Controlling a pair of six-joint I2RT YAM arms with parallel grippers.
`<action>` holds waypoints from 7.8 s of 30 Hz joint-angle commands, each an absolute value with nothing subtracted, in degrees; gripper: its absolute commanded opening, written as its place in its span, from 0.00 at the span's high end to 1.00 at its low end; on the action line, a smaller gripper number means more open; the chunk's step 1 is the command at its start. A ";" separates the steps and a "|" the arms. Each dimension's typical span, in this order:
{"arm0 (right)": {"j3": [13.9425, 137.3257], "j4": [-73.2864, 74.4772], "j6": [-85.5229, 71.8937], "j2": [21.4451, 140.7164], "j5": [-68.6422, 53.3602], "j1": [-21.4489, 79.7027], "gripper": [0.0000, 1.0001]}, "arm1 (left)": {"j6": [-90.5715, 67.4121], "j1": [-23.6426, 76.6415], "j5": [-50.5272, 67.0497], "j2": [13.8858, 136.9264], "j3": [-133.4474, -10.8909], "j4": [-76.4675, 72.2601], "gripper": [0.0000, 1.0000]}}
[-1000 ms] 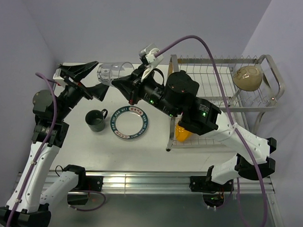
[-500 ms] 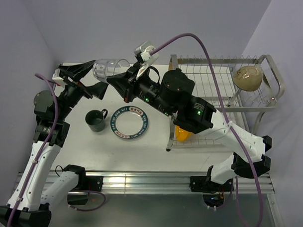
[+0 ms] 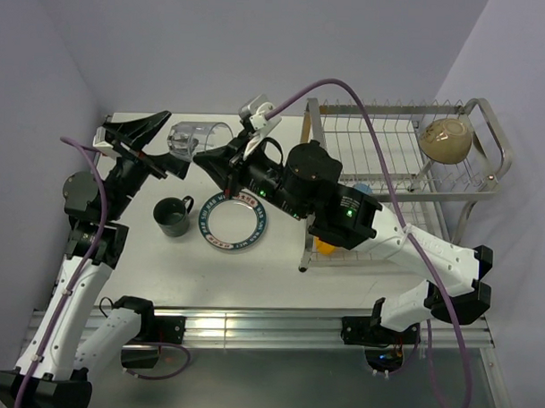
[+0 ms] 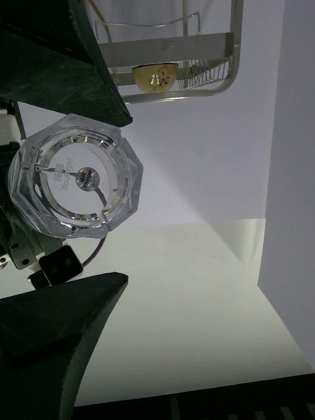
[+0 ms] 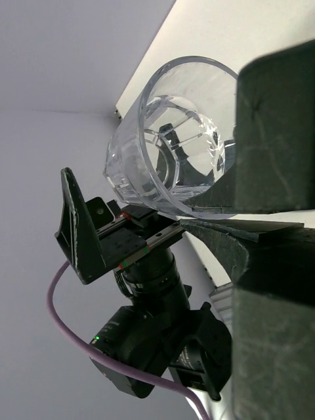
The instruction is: Load the mixed dishes into the dish rack
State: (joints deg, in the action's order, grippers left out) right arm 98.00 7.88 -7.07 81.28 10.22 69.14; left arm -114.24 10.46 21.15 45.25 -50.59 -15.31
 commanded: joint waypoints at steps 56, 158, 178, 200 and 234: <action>97.82 -1.15 -1.40 85.69 24.43 70.93 1.00 | -130.61 10.72 23.29 47.81 -55.81 -23.03 0.89; 115.58 41.84 -20.65 50.36 25.05 72.42 0.00 | -41.75 47.72 -1.66 113.55 -76.11 -33.23 1.00; 114.96 42.01 -19.78 50.27 25.66 72.33 0.00 | -37.27 48.95 -7.12 117.86 -83.58 -24.79 0.90; 113.82 41.04 -19.95 50.27 24.52 72.33 0.00 | -38.14 49.57 -9.84 114.26 -79.37 -24.35 0.01; 111.27 41.22 -19.42 48.96 25.05 72.33 0.00 | -43.68 45.89 -13.17 92.65 -56.70 -31.56 0.01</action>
State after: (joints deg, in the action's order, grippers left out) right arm 111.90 41.98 -20.05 49.63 24.38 72.03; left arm -41.58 47.51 -10.28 99.61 -59.51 -28.77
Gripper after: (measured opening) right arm 0.996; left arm 0.992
